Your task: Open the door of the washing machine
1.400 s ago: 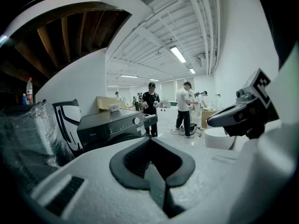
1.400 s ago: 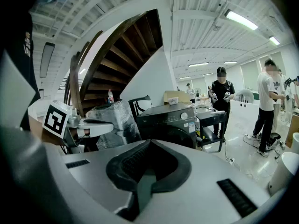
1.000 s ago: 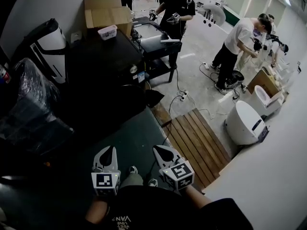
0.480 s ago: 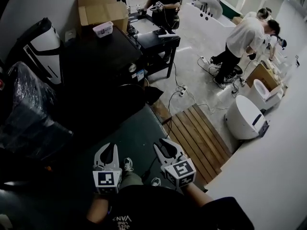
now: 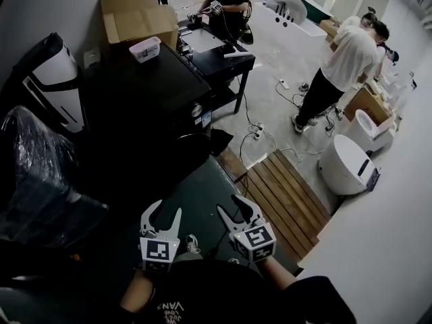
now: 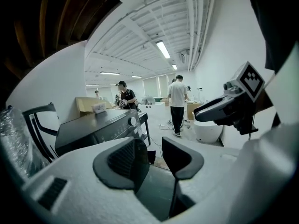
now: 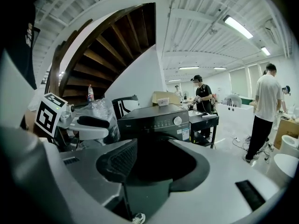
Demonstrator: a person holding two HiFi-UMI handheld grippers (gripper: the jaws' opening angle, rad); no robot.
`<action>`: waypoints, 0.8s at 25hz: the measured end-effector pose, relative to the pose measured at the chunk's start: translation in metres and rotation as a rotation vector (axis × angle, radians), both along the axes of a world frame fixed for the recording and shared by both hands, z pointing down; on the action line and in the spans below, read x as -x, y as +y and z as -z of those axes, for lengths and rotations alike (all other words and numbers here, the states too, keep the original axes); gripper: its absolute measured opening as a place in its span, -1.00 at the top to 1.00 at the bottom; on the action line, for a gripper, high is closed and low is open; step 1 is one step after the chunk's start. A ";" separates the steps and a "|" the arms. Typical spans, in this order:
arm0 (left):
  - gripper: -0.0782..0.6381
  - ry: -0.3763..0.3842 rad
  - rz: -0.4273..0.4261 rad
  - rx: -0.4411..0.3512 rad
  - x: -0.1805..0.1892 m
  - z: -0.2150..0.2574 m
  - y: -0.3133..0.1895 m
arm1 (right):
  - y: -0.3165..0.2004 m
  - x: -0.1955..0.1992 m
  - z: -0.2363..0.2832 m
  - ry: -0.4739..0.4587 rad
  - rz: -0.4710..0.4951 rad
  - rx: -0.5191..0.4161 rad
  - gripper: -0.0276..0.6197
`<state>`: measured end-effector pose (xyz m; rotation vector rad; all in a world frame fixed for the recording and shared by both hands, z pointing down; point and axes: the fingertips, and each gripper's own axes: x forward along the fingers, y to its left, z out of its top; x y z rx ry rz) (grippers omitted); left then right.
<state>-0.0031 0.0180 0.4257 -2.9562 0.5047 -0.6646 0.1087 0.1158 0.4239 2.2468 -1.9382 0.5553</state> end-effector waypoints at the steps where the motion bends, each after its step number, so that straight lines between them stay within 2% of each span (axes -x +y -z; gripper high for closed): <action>1: 0.29 -0.005 -0.012 -0.002 0.000 0.000 -0.010 | -0.009 -0.001 -0.001 0.005 -0.013 0.004 0.33; 10: 0.28 -0.033 -0.091 -0.003 0.003 -0.010 -0.085 | -0.064 -0.005 -0.010 -0.008 -0.133 0.019 0.36; 20: 0.28 -0.059 -0.067 0.021 -0.007 -0.032 -0.124 | -0.100 -0.026 -0.036 0.016 -0.101 0.102 0.36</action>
